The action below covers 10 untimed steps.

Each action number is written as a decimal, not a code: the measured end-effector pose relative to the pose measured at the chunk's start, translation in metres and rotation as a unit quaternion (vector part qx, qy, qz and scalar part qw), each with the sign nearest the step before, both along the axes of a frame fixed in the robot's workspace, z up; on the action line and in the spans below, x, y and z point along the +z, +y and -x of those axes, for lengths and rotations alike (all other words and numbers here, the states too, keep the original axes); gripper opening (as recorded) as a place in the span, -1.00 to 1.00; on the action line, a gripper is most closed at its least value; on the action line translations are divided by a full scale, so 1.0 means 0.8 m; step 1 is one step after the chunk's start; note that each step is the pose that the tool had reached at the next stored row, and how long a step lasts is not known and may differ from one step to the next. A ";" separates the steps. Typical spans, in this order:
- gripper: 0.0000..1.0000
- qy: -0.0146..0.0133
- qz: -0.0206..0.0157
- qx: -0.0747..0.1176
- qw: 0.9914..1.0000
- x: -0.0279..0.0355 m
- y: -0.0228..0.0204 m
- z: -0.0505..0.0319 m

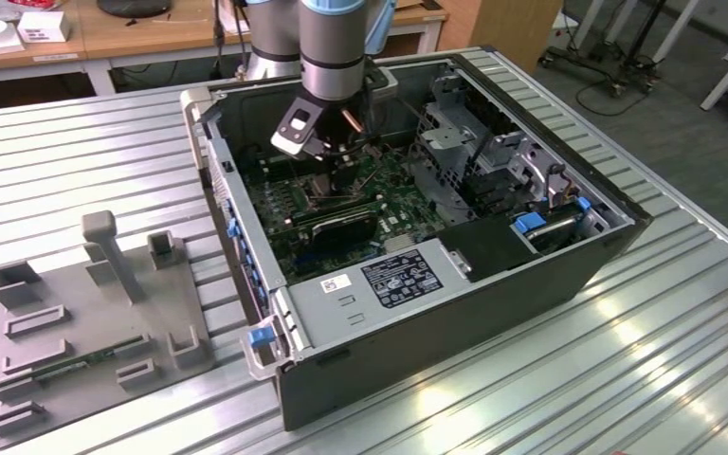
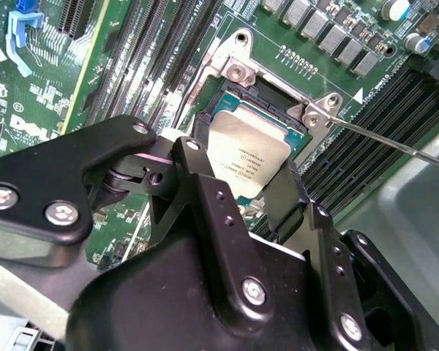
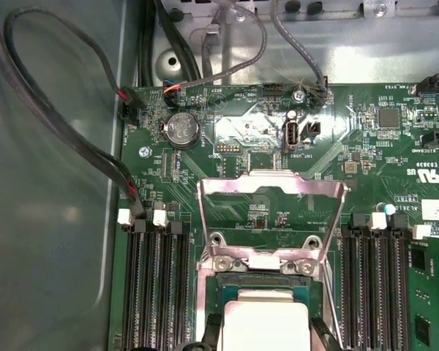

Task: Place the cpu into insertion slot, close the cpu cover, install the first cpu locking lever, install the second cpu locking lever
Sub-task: 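Place the cpu into insertion slot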

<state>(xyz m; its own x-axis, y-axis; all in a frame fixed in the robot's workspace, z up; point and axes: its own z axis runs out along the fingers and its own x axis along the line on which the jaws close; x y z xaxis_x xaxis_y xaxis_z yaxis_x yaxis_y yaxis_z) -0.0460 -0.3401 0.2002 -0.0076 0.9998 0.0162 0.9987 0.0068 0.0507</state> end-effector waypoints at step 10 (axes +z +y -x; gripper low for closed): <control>0.08 0.000 -0.002 -0.006 1.000 -0.0015 0.0003 0.000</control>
